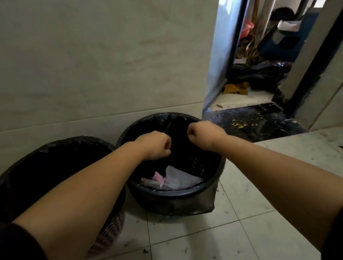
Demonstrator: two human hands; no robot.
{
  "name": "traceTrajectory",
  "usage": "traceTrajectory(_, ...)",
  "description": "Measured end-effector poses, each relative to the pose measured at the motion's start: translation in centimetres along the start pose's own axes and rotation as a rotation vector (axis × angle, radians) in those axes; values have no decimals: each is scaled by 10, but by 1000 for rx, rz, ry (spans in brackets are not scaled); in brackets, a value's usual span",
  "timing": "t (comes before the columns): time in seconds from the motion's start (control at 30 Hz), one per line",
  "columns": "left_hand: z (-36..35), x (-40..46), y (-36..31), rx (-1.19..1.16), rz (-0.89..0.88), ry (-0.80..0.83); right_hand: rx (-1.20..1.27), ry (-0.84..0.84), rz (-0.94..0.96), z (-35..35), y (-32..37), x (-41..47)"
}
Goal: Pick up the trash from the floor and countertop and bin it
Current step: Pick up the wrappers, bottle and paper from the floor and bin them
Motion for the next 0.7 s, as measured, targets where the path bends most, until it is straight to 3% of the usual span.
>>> traceTrajectory(0.1, 39, -4, -53, -184, -70, -155, -21, -222, -56, 40, -40, -27)
traceTrajectory(0.2, 44, -15, -130, -347, -198, -165, -43, -272, -172, 47, -97, -71)
traceTrajectory(0.33, -15, -17, -224, -265, -296, -35, -72, -166, -313, 9, -176, -130)
traceTrajectory(0.47, -85, -19, -260, -206, -249, 137, -43, 38, -428, -45, -222, -177)
traceTrajectory(0.7, -128, -89, -238, -170, -2, 512, 150, 379, -447, -81, -180, -262)
Point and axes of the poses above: each hand's wrist, its own x-axis towards the middle knuckle, its own z-axis out of the back of the hand, y = z × x, the point moved 7 cm from there along x, towards the middle knuckle, and after that the axes turned 15 degrees about z, right-handed, at the moved point
